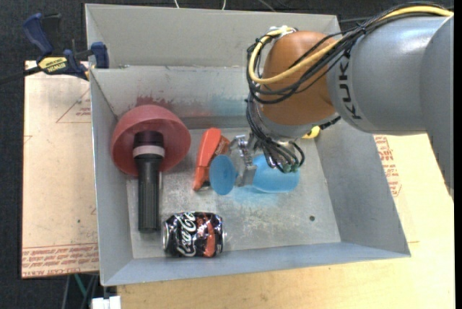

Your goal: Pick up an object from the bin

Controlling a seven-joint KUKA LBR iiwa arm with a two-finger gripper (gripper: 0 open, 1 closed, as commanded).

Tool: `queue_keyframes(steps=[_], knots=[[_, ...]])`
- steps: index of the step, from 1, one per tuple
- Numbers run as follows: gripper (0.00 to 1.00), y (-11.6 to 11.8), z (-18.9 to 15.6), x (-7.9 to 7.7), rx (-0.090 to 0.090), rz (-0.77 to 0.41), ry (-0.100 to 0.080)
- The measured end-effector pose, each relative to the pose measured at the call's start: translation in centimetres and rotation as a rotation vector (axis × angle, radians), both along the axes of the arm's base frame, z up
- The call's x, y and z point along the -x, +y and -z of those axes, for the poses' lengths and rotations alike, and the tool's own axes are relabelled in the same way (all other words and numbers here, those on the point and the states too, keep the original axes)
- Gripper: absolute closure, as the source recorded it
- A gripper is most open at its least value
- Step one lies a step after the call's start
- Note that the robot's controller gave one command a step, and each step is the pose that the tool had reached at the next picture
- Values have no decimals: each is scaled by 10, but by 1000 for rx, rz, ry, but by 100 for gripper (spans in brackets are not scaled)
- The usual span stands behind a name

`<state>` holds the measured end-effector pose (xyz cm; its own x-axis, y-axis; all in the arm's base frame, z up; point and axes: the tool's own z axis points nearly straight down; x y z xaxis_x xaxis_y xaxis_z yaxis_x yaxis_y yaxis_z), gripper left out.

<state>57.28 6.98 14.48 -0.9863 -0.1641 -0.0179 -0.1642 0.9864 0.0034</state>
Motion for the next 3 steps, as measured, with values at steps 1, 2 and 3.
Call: queue_keyframes(steps=[1, 2, 3], knots=[[100, 12, 32, 14, 3, -322, 1], [100, 20, 45, 36, 2, -147, -5], [100, 25, 51, 47, 2, -166, -5]])
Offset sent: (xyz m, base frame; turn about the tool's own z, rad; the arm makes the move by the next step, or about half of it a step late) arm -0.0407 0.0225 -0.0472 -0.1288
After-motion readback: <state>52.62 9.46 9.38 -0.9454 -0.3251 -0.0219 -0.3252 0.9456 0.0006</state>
